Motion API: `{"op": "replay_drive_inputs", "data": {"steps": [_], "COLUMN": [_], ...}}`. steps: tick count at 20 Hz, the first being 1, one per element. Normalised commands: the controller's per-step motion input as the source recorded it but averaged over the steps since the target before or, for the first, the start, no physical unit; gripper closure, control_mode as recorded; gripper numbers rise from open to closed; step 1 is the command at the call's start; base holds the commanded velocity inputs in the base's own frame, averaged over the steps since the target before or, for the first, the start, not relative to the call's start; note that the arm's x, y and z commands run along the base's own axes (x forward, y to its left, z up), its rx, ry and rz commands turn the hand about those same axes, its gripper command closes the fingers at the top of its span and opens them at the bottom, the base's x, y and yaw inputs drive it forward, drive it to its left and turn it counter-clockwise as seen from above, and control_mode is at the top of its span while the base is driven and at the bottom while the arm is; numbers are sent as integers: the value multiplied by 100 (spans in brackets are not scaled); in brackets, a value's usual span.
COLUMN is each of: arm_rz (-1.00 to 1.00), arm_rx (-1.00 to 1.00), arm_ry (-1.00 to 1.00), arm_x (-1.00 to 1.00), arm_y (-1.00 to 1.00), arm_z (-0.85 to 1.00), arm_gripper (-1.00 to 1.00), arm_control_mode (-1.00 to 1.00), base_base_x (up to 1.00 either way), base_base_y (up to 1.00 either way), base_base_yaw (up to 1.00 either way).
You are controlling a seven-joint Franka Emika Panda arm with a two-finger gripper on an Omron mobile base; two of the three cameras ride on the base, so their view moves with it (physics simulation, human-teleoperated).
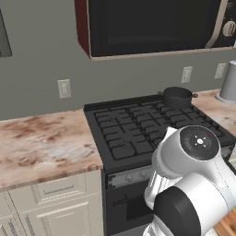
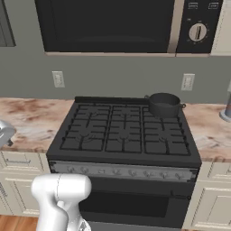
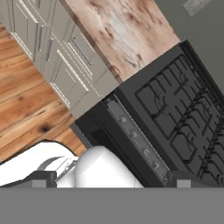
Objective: Move the pot and pan from the stove into the sink.
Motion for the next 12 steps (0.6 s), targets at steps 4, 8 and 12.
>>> {"op": "replay_drive_inputs", "data": {"steps": [4,8,12], "arm_rz": [0,0,0], "arm_rx": [0,0,0], "arm_ry": [0,0,0], "arm_x": [0,0,0], "arm_y": [0,0,0], "arm_z": [0,0,0], "arm_gripper": [-100,-100,-100], "arm_control_mode": [100,100,100], "base_base_x": [0,0,0], "base_base_y": [-77,-84,-85], "base_base_yaw": [0,0,0]}}
